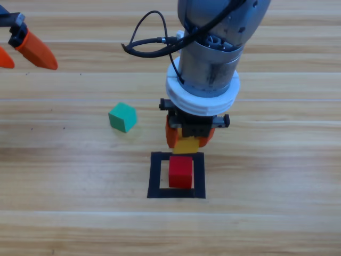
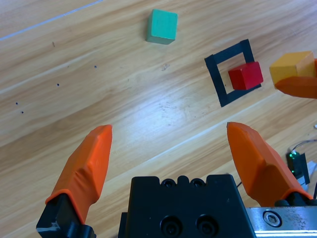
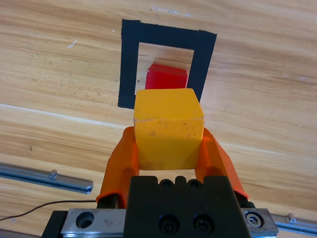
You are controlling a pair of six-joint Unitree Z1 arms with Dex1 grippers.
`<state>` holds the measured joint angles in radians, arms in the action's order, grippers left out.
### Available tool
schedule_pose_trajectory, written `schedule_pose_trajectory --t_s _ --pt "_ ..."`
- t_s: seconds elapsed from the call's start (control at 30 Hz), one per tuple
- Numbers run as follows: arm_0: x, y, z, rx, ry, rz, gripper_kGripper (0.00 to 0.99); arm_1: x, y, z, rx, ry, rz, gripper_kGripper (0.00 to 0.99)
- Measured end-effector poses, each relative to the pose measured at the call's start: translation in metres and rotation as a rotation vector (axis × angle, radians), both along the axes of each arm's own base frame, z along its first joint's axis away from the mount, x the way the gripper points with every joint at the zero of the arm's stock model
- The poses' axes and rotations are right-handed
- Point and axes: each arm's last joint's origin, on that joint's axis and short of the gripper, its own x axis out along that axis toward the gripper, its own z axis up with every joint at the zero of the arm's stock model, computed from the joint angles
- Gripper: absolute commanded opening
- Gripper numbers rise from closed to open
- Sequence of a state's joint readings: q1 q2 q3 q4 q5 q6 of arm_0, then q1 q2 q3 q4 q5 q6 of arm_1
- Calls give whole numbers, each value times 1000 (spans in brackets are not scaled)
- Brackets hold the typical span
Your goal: Stack the blocks in the rectangular block: red at the bottom, yellow in the middle, green on top
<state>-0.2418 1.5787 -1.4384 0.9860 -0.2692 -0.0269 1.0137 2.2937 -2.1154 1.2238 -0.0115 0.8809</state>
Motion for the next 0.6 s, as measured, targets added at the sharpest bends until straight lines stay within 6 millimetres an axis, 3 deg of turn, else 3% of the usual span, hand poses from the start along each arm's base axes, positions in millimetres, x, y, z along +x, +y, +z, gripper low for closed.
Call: schedule_pose_trajectory --t_s 0.17,0.37,0.6 --pt "0 1 -1 6 -4 -16 990 -2 7 1 1 13 -22 0" --pt "-1 1 -5 9 12 -17 990 1 15 -24 -54 47 -29 0" --pt "-1 1 -7 9 14 -17 990 0 15 -25 -54 56 -56 0"
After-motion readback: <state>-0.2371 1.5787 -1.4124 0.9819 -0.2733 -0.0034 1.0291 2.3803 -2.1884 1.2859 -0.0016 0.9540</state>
